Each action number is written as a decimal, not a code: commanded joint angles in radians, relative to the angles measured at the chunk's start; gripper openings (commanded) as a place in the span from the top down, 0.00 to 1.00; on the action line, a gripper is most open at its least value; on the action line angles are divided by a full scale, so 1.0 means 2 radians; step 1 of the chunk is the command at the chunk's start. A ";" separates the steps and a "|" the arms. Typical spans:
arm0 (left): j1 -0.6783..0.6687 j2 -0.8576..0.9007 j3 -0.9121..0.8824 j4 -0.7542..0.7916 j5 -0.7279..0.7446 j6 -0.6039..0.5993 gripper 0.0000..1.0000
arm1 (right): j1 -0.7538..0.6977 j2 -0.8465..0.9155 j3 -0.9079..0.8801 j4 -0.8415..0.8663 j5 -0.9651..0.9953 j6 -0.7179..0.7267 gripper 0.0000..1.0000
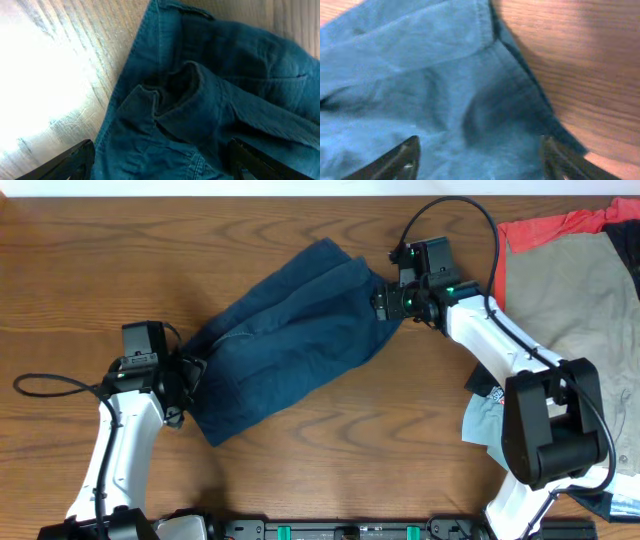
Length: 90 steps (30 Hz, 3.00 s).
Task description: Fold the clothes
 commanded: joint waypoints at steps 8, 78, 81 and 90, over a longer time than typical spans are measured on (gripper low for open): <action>0.036 -0.076 0.014 -0.014 0.029 0.073 0.14 | 0.002 0.001 0.007 0.007 -0.014 -0.027 0.37; -0.045 0.059 0.010 -0.015 0.028 0.138 0.05 | 0.011 0.076 0.011 -0.020 0.000 0.215 0.39; -0.045 0.059 0.010 -0.015 0.028 0.138 0.05 | 0.011 0.075 0.011 -0.019 -0.005 0.224 0.38; -0.045 0.059 0.010 -0.015 0.028 0.138 0.05 | -0.003 0.046 0.011 -0.058 -0.029 0.270 0.28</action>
